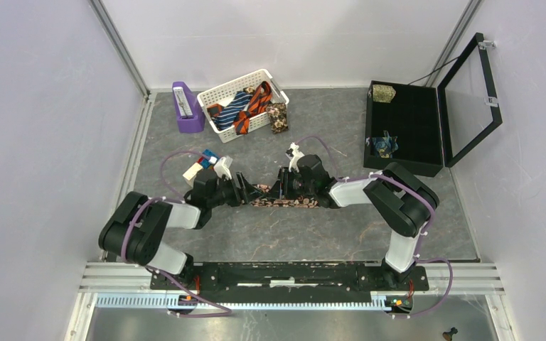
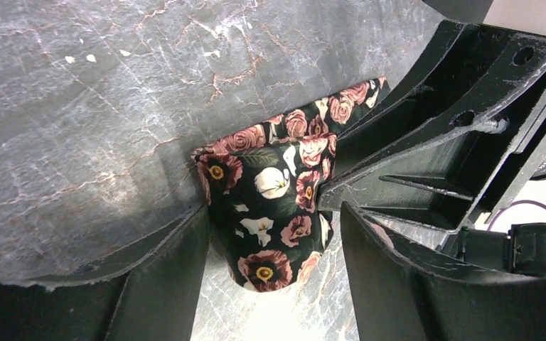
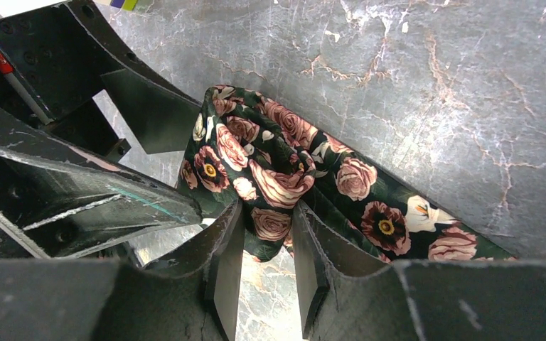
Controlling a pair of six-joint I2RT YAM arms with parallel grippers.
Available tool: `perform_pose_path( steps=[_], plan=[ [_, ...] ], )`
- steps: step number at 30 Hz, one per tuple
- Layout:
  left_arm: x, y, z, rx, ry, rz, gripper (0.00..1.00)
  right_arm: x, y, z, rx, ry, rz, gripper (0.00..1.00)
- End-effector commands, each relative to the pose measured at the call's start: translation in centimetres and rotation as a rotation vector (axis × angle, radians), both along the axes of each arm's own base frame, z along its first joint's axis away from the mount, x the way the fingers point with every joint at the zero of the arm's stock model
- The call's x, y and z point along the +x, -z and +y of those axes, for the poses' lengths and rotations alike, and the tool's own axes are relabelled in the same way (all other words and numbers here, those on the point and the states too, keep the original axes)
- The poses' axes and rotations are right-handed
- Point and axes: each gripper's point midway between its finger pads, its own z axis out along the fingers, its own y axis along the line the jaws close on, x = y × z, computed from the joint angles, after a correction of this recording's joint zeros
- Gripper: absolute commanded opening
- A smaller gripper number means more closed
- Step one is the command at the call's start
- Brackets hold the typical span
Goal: Roll the ties
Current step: Roll the tie at the center of the board.
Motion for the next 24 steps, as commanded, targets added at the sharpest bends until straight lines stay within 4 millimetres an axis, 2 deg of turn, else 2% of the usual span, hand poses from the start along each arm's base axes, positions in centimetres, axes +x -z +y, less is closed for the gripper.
perform_pose_path(
  steps=[1, 8, 13, 16, 20, 24],
  plan=[
    [-0.1, -0.2, -0.8, -0.071, 0.019, 0.002, 0.72, -0.2, 2.5, -1.4, -0.075, 0.003, 0.010, 0.35],
    [-0.3, 0.4, -1.0, -0.106, 0.012, 0.010, 0.63, -0.5, 3.7, -1.9, -0.094, 0.004, 0.027, 0.35],
    [-0.3, 0.1, -1.3, -0.143, 0.021, -0.001, 0.57, -0.4, 3.7, -1.9, -0.093, 0.006, 0.024, 0.35],
    [-0.3, 0.1, -1.6, -0.172, 0.028, -0.001, 0.58, -0.4, 3.6, -1.8, -0.089, 0.007, 0.023, 0.35],
    [-0.5, 0.0, -2.1, -0.216, 0.045, 0.002, 0.64, -0.3, 3.6, -1.8, -0.087, 0.007, 0.020, 0.35],
    [-0.5, 0.2, -2.2, -0.247, 0.043, 0.005, 0.61, -0.3, 3.6, -1.9, -0.088, 0.008, 0.022, 0.35]
  ],
)
